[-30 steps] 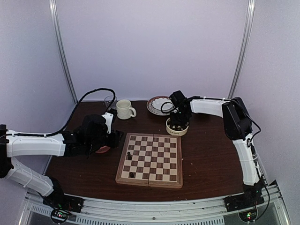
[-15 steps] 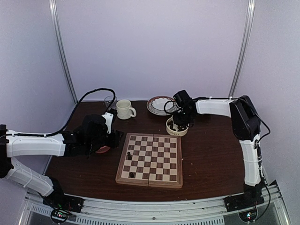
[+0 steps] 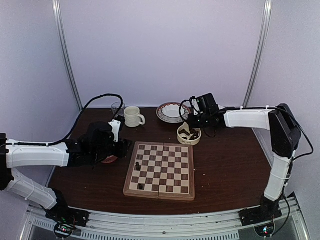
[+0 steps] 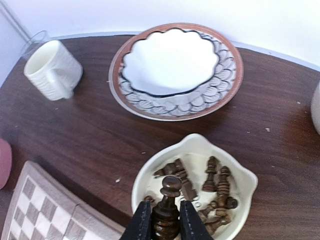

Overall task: Set up the chess pieces on the board
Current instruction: Pick up the chess pile from the storage box, then pass from the right arm to the left

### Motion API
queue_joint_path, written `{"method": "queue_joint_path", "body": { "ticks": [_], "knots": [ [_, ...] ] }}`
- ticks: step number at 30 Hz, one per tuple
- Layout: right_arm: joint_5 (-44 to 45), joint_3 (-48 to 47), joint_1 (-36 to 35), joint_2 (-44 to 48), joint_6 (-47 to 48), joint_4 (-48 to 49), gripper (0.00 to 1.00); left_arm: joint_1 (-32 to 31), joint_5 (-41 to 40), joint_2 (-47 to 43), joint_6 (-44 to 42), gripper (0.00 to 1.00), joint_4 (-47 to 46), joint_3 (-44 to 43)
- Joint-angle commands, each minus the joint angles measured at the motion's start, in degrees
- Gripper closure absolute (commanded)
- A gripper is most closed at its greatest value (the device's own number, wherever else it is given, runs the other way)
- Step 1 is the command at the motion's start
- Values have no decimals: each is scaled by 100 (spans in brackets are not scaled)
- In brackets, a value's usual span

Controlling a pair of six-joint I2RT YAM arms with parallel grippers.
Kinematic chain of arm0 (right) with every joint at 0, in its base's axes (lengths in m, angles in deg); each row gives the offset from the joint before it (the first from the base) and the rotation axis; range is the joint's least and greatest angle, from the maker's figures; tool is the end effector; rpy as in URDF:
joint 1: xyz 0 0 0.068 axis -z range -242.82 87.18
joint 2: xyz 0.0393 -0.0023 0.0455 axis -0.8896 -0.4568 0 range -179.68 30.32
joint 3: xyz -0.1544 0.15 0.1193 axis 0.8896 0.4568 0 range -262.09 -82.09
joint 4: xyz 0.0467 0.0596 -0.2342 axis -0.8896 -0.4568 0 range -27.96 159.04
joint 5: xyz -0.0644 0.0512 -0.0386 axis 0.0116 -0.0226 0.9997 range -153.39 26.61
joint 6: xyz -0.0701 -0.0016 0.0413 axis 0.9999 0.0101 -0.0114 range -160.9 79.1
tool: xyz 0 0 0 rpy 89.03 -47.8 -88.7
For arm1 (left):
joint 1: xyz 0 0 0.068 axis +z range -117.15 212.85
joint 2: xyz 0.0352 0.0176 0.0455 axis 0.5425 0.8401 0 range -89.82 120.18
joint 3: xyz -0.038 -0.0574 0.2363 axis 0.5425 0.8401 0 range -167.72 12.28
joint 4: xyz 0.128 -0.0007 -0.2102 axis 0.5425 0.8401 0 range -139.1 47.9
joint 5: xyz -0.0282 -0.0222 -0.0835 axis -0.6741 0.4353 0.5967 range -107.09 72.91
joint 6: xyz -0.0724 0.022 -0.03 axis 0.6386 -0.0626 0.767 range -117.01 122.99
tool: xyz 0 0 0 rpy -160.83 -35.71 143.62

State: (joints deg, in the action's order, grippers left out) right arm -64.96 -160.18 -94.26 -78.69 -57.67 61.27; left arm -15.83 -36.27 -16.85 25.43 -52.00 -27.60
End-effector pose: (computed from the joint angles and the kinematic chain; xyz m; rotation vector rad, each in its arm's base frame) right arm 0.3716 0.2294 0.1805 -0.3073 2.2702 0.4779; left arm 0.2132 -0.2075 0.1942 0.2756 2.0733 -0.4101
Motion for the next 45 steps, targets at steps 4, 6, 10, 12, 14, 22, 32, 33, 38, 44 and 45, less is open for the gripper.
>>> {"method": "queue_joint_path", "body": {
  "ticks": [4, 6, 10, 12, 14, 22, 32, 33, 38, 44, 45],
  "knots": [
    [-1253, 1034, -695, 883, 193, 1359, 86, 2, 424, -106, -83, 44, -244, -59],
    [-1528, 1427, -897, 1123, 160, 1814, 87, 6, 894, -118, -185, 44, -438, -24],
    [-1914, 2280, -1243, 1676, -6, 2684, 88, 0, 2097, -157, -288, 44, -779, -12],
    [-2016, 2602, -1320, 1917, -39, 2936, 88, 0, 2487, -183, -275, 44, -915, 30],
    [-2098, 2862, -1378, 2119, -45, 3229, 88, -1, 2869, -177, -275, 43, -1086, 74],
    [-2264, 3335, -1743, 2454, -9, 4130, 88, -153, 3877, 104, -215, 43, -1431, -35],
    [-2577, 3203, -1971, 2226, 794, 3812, 87, -150, 3935, -77, -29, 45, -1536, 74],
    [-2557, 3196, -2010, 2204, 884, 3783, 87, -144, 3926, -74, 5, 47, -1552, 76],
    [-2307, 3020, -2259, 2123, 1423, 3360, 87, -150, 4019, -23, 122, 51, -1580, 47],
    [-2142, 2913, -2472, 2032, 1686, 3176, 87, -150, 4111, 192, 226, 52, -1416, -112],
    [-2114, 2887, -2498, 2011, 1782, 3135, 87, -149, 4140, 221, 234, 53, -1416, -128]
  ]
}}
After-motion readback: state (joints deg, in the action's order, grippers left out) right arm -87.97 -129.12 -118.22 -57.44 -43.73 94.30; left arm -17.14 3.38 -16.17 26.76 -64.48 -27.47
